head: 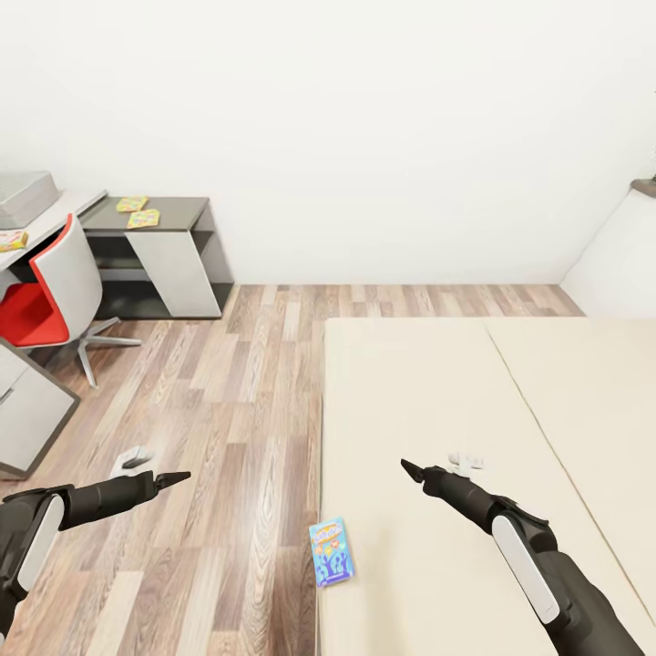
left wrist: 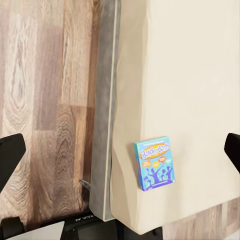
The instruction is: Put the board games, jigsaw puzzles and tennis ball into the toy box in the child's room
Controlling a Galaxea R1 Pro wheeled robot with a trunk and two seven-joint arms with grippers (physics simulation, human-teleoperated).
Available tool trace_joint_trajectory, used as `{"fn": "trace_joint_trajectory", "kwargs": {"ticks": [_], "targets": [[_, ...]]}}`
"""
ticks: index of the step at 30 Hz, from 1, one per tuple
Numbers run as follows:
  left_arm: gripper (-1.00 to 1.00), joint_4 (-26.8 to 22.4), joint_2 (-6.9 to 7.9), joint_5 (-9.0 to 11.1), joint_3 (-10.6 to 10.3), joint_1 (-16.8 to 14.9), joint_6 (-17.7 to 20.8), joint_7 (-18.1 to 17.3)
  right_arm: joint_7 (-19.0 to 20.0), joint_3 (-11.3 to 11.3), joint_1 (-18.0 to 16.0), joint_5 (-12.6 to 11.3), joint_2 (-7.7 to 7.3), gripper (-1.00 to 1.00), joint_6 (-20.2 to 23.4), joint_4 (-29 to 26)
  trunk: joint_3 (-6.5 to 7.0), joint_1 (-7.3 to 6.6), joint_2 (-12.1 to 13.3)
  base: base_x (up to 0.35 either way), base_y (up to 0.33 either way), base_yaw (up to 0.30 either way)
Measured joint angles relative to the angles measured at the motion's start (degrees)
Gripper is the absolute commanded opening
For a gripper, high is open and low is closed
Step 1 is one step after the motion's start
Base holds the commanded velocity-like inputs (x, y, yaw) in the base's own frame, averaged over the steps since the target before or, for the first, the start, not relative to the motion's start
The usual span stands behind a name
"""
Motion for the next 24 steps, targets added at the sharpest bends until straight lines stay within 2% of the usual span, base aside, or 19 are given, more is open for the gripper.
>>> {"fn": "trace_joint_trajectory", "kwargs": {"ticks": [24], "targets": [[1.0,-0.16,0.01,0.01,0.0,0.01,0.0,-0.19,0.0,0.0,0.0,0.03,0.0,1.0,-0.07,0.0,2.26,0.0,0.0,0.0,0.0,0.0]]}}
